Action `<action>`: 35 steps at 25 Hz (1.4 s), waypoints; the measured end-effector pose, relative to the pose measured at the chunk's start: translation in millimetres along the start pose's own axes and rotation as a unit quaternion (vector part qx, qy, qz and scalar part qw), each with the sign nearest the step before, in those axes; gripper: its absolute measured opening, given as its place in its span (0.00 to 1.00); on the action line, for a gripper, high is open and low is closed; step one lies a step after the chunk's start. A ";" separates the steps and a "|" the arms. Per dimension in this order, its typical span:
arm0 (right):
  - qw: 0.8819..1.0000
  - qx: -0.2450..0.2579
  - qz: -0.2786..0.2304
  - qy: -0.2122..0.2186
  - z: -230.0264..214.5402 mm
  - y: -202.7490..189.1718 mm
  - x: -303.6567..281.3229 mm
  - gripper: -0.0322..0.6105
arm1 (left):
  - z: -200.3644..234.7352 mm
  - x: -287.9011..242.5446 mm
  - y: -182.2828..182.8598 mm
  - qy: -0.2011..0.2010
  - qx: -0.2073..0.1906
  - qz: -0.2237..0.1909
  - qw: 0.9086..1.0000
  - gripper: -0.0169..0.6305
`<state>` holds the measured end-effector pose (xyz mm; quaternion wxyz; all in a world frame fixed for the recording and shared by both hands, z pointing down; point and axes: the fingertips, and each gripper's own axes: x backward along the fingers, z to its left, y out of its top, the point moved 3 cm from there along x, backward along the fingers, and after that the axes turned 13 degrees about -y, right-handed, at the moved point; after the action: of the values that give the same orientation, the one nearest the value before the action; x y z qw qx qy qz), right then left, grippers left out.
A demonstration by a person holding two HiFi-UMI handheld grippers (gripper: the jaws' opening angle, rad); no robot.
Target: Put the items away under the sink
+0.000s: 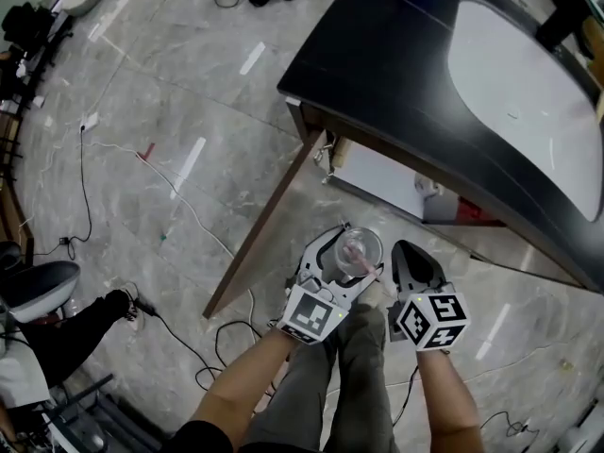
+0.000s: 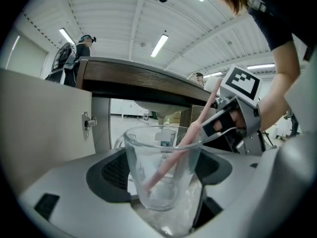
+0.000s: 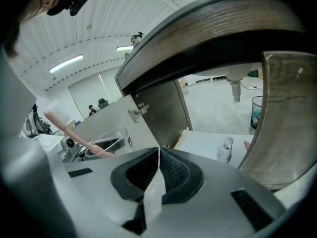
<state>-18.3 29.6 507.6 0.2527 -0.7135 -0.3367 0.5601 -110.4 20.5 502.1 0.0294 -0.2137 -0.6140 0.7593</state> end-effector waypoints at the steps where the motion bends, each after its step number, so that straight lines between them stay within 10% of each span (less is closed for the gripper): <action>1: 1.000 0.000 0.002 -0.001 -2.4 -5.0 -5.0 0.11 | 1.2 -1.7 -6.3 -0.001 0.002 0.000 1.000 0.62; 35: 0.999 0.026 0.018 -0.012 -70.2 -129.8 -139.1 0.11 | 40.9 -78.2 -176.7 0.013 0.013 -0.004 1.000 0.62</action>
<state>3.8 8.4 708.0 0.2573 -0.7059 -0.3117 0.5817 -92.7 2.1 698.0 0.0428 -0.2206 -0.6045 0.7642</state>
